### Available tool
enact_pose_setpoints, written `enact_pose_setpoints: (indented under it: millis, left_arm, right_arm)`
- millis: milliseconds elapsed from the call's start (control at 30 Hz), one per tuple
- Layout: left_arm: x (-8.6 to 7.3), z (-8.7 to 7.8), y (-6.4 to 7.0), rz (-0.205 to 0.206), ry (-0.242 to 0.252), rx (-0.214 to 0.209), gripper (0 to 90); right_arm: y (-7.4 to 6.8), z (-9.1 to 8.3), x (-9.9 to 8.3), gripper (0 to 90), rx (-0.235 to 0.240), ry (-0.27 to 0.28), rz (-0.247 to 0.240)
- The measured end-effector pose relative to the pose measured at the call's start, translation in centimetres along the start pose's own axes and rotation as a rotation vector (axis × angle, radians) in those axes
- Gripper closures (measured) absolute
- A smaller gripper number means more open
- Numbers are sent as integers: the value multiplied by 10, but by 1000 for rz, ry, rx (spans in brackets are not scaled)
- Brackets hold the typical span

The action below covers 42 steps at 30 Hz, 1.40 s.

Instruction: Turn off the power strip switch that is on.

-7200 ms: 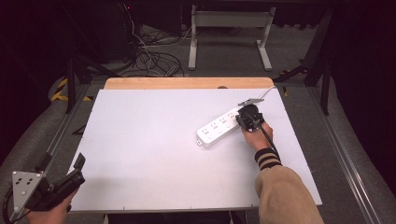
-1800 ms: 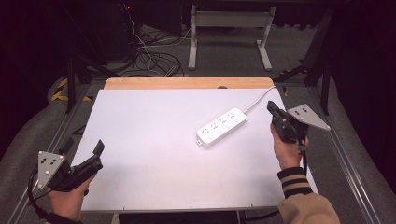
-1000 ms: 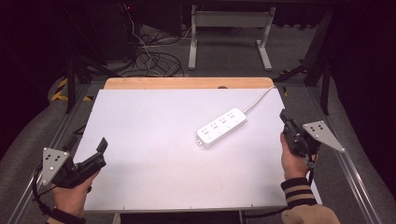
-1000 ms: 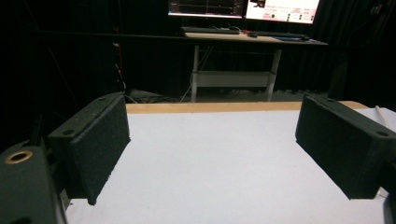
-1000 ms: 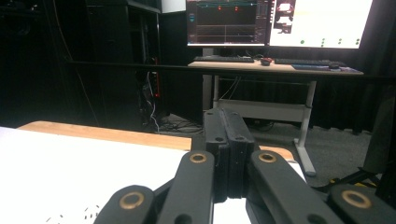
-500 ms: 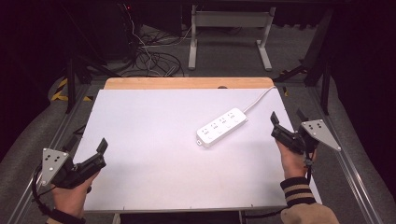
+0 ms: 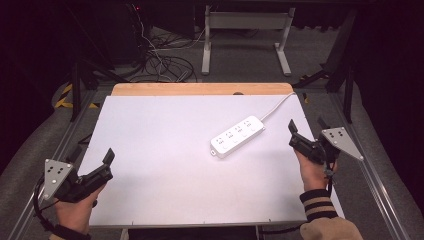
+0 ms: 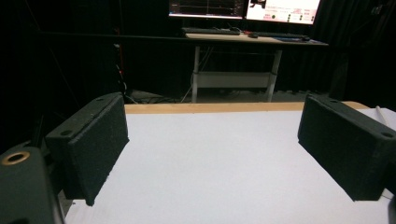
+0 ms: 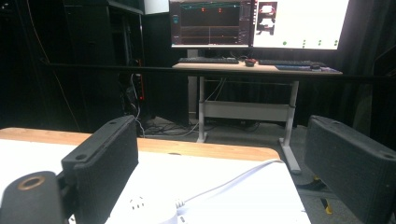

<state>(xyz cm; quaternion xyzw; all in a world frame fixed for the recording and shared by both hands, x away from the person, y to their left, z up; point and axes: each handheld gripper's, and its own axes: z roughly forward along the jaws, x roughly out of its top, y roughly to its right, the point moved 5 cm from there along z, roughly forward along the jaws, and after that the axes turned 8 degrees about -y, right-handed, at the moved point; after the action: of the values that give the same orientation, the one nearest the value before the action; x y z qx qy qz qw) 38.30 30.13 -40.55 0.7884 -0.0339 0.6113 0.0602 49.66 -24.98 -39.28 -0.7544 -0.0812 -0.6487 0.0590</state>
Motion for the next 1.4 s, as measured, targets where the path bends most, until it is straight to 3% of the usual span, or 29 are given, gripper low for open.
enact_pose_setpoints:
  millis: [500,1400]
  left_arm:
    - [-1,0,1,5,-4,-3,91]
    - [-1,1,1,5,-8,-5,91]
  right_arm:
    - [-5,4,-4,122,22,-42,-22]
    - [-6,4,-6,127,23,-55,-35]
